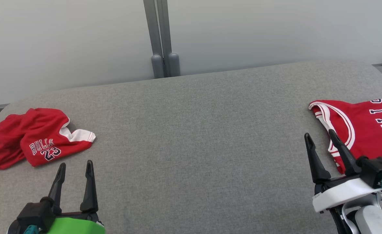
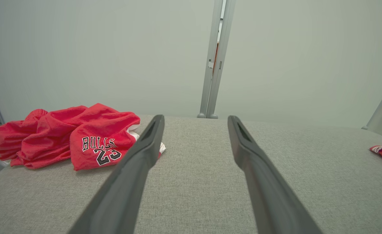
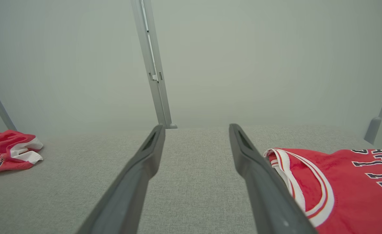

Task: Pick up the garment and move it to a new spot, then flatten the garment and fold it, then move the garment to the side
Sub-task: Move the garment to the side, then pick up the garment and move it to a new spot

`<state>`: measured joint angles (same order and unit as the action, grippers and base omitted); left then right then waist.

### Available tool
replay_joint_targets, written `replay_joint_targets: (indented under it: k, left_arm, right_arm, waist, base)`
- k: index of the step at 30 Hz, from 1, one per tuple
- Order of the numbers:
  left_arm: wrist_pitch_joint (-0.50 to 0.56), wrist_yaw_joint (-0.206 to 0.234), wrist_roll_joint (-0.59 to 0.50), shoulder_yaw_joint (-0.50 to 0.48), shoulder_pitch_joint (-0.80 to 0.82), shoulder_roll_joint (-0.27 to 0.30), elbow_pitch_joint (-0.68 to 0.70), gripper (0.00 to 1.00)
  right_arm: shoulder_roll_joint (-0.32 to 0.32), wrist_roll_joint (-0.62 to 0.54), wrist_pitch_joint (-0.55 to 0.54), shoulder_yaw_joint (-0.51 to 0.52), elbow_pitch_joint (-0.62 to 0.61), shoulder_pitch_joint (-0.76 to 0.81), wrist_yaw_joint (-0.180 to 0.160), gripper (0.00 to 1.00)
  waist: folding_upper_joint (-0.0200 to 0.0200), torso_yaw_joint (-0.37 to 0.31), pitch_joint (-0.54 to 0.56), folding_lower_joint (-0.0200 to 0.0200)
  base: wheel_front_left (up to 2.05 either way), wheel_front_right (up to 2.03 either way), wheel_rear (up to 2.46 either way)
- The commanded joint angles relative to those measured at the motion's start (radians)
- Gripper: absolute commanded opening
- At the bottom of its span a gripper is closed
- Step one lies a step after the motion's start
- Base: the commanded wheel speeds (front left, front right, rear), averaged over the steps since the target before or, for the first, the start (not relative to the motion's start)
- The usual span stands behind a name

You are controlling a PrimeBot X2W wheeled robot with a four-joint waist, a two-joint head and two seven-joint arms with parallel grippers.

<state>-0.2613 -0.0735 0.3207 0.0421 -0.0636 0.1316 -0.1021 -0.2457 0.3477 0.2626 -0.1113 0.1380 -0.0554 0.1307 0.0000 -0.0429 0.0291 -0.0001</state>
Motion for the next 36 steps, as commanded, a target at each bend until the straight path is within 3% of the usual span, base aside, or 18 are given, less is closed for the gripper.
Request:
replay_joint_targets:
  k: [1, 17, 22, 36]
  left_arm:
    - [-0.005, -0.007, -0.007, -0.008, 0.007, -0.003, -0.002, 1.0]
    - [-0.005, -0.032, -0.054, -0.041, 0.026, -0.03, -0.018, 1.0]
    - [-0.004, -0.001, -0.064, -0.068, 0.041, -0.035, -0.036, 1.0]
    - [-0.004, 0.025, -0.057, -0.092, 0.067, -0.023, -0.06, 1.0]
  right_arm:
    - [0.0, -0.01, 0.003, 0.003, -0.006, 0.003, 0.0, 1.0]
    - [-0.005, -0.008, 0.003, -0.006, 0.009, -0.012, 0.0, 1.0]
    - [0.006, -0.004, 0.003, -0.005, 0.004, 0.002, 0.0, 1.0]
    - [0.024, 0.0, 0.003, -0.065, 0.018, -0.047, 0.0, 1.0]
  waist:
    - [0.0, -0.004, -0.003, 0.0001]
    - [0.0, 0.014, -0.016, 0.0001]
    - [0.0, 0.09, -0.024, 0.0001]
    - [0.0, 0.33, -0.056, 0.0001]
  base:
    - [0.0, 0.0, 0.0]
    - [0.0, 0.0, 0.0]
    - [0.0, 0.0, 0.0]
    - [0.0, 0.0, 0.0]
